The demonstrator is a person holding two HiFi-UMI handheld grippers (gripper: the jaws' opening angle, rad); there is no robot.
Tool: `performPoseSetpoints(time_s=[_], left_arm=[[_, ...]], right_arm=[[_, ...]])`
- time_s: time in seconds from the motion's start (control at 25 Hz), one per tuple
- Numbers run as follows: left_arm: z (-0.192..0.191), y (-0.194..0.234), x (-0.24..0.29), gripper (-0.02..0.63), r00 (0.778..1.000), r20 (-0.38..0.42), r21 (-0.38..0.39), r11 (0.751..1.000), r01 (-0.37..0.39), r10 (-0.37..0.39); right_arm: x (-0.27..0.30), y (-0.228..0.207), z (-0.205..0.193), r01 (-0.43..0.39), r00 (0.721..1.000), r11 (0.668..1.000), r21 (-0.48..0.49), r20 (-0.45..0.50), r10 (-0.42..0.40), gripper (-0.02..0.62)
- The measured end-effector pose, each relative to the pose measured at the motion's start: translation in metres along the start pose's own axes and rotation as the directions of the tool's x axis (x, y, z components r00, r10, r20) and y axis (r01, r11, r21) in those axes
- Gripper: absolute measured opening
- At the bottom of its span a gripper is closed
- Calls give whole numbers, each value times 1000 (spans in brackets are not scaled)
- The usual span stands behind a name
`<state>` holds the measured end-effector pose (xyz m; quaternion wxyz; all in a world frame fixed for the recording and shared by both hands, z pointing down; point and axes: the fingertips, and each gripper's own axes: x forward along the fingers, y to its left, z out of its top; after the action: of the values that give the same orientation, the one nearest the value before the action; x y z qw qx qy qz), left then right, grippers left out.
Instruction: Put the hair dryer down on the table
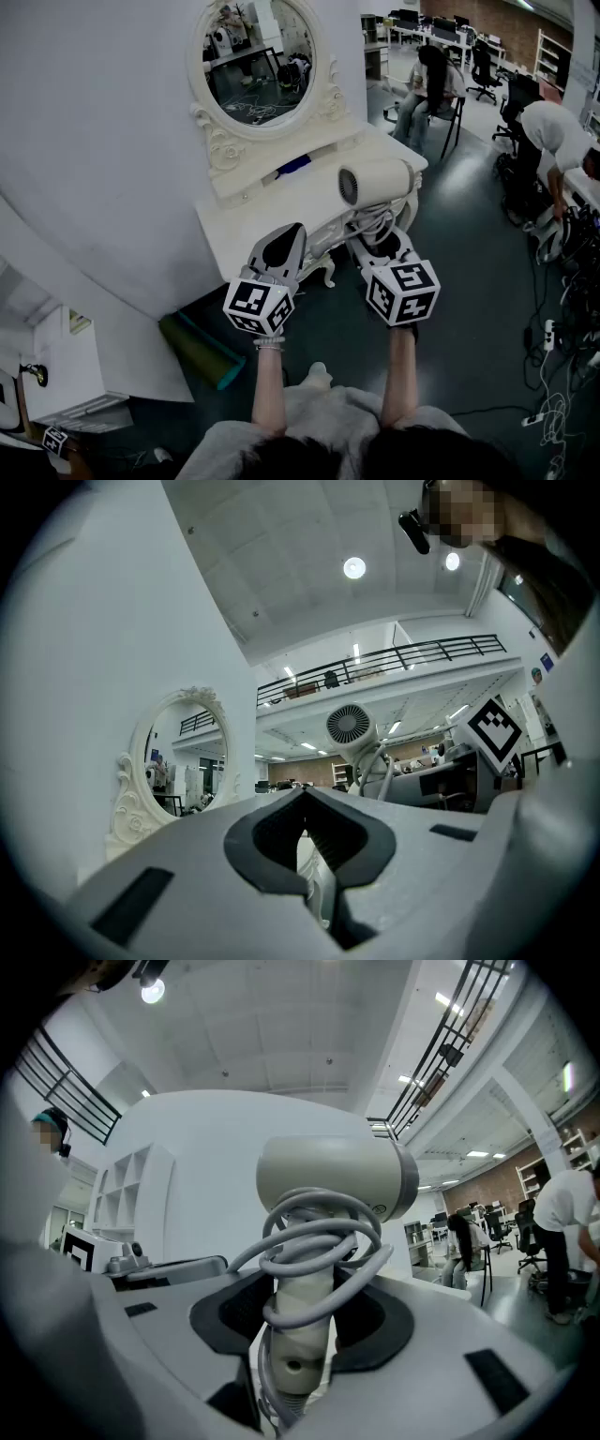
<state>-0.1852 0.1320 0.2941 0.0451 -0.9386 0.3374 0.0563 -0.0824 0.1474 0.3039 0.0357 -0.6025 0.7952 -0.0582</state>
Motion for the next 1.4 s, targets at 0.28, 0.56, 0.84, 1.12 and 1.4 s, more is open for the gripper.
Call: performPoseSetpoints(time_s=[0.28,0.56,0.84,1.12,1.4], left_arm=[[1,-8,6,5,1000,3,6,1000,4,-4],[-4,-16,12,5,1000,-17,10,1000,18,-18],[-9,-22,21,5,999,-37,11,999,39,-38],[-38,-6,39,5,996,-79,-9,999,47,-47],[-71,23,83,5,996,-78,-73,997,32,-37]], right_arm=[[-3,-4,0,-5,1000,1000,-17,-6,5,186],[-6,-11,-5,0,1000,1000,-7,-22,0,186],[-5,-23,-7,12,999,1000,14,-32,-12,186],[21,-51,-25,46,996,998,41,-78,-42,186],[64,-84,-46,40,988,998,38,-150,-34,186]])
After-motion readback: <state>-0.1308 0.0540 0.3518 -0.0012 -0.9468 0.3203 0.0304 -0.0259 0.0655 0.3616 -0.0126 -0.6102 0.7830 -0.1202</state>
